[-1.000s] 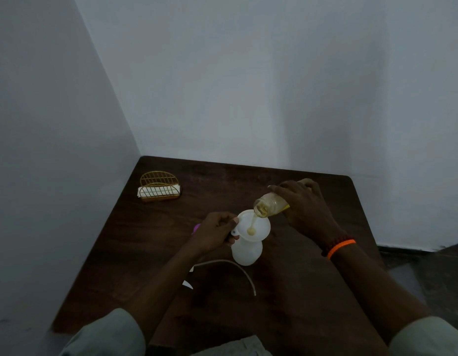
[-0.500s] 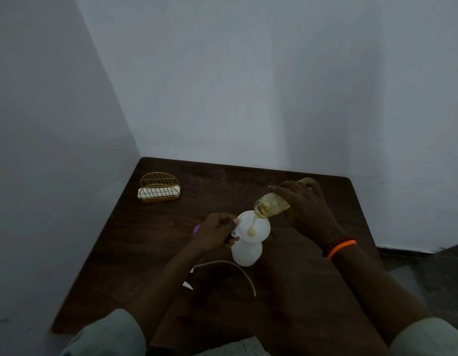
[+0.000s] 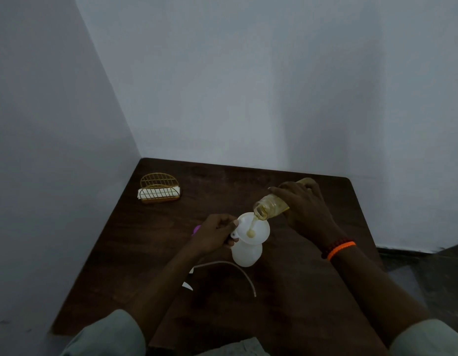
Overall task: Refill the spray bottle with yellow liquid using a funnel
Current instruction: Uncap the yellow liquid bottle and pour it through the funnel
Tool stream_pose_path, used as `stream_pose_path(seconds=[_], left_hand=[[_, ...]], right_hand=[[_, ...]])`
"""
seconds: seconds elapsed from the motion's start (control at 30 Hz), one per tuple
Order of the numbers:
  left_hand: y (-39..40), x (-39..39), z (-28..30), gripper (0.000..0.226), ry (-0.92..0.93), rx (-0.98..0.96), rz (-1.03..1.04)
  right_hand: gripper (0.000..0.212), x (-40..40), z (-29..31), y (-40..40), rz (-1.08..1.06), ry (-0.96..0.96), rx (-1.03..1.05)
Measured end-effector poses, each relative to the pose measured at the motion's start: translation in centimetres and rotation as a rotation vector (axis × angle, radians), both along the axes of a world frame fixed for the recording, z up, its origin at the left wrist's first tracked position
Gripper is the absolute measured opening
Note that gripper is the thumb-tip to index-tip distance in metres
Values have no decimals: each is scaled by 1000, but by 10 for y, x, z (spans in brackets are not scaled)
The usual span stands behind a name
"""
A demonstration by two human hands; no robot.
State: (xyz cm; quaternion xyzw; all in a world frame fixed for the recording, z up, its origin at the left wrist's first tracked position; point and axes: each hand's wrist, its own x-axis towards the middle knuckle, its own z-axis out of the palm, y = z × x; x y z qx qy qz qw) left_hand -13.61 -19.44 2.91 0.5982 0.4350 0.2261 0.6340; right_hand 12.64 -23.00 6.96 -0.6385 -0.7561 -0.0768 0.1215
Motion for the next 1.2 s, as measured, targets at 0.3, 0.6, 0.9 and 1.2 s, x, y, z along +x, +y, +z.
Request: stream_pose_path(seconds=[0.3, 0.6, 0.9, 1.2], left_hand=[[0, 0, 0, 25, 3, -7, -4], [2, -1, -2, 27, 29, 13, -5], [2, 0, 0, 26, 32, 23, -9], [2, -2, 0, 27, 37, 38, -14]], right_hand=[[72, -1, 1, 1, -3, -17, -11], [68, -5, 2, 1, 26, 0, 45], [69, -7, 1, 4, 21, -29, 3], [71, -8, 4, 5, 4, -63, -9]])
